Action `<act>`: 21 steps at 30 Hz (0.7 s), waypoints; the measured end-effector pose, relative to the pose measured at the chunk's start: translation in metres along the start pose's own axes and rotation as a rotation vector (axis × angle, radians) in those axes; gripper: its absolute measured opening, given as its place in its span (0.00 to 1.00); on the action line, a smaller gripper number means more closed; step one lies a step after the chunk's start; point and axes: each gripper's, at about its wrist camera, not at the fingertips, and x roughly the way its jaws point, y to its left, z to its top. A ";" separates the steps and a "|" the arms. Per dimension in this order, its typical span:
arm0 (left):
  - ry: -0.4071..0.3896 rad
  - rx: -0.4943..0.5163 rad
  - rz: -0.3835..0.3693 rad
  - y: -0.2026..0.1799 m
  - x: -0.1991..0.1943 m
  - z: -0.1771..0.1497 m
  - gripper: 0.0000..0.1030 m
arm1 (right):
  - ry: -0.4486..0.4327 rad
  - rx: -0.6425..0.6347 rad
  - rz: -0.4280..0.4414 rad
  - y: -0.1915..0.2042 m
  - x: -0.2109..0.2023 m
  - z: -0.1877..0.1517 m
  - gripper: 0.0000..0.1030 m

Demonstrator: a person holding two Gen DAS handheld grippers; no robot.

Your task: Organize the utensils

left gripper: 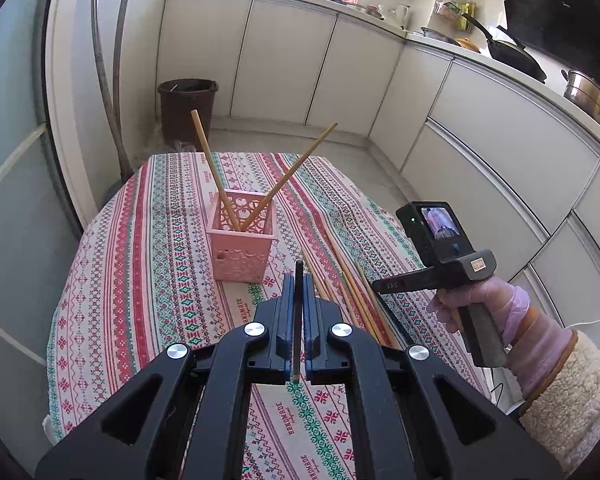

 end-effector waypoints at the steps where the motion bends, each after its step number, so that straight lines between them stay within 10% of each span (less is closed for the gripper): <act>1: 0.003 -0.003 0.002 0.001 0.000 0.000 0.03 | 0.007 -0.012 -0.010 0.005 0.001 -0.004 0.27; 9: 0.021 -0.003 0.009 -0.001 0.005 0.000 0.03 | -0.062 0.083 0.082 -0.001 0.007 0.011 0.05; 21: -0.039 -0.034 -0.002 0.004 -0.011 0.006 0.03 | -0.264 0.146 0.153 -0.014 -0.091 -0.044 0.04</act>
